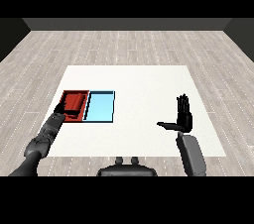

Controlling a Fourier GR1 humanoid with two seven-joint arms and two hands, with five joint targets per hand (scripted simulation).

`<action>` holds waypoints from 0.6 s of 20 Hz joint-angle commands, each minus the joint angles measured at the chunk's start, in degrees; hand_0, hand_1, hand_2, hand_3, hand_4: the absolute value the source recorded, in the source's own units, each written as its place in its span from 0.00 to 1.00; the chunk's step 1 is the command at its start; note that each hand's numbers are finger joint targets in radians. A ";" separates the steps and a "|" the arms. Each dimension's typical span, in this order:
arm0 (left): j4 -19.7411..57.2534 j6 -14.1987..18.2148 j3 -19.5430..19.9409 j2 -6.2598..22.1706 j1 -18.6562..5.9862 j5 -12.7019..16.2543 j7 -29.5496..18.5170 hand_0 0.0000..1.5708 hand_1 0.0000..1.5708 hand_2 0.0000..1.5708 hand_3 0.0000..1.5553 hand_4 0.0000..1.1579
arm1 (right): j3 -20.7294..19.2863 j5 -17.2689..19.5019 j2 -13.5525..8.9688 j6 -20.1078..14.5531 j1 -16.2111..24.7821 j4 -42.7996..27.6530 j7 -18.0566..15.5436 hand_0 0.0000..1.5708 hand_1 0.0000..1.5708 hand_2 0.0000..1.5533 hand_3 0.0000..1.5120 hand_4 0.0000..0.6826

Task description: Pick the red can and put it in the red box

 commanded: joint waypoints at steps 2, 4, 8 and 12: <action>-0.03 1.60 2.09 0.70 -0.28 1.78 1.05 0.00 0.00 0.00 0.00 0.00 | 0.77 0.51 1.24 0.16 0.60 -0.69 -1.30 0.00 0.00 0.00 0.00 0.00; -3.46 5.10 5.88 -0.33 0.59 5.53 -4.55 0.00 0.00 0.00 0.00 0.00 | 0.20 -1.08 0.47 1.25 2.49 -3.37 0.01 0.00 0.00 0.00 0.00 0.00; -12.77 5.26 15.80 -1.91 4.37 15.64 -22.19 0.00 0.00 0.00 0.00 0.00 | 0.94 0.42 -0.06 1.34 0.58 -1.86 -0.17 0.00 0.00 0.00 0.00 0.00; -22.78 -1.07 19.19 -5.88 1.37 20.64 -32.97 0.00 0.00 0.00 0.00 0.00 | 0.41 -1.76 0.63 3.08 2.15 -1.65 -1.46 0.00 0.00 0.00 0.00 0.00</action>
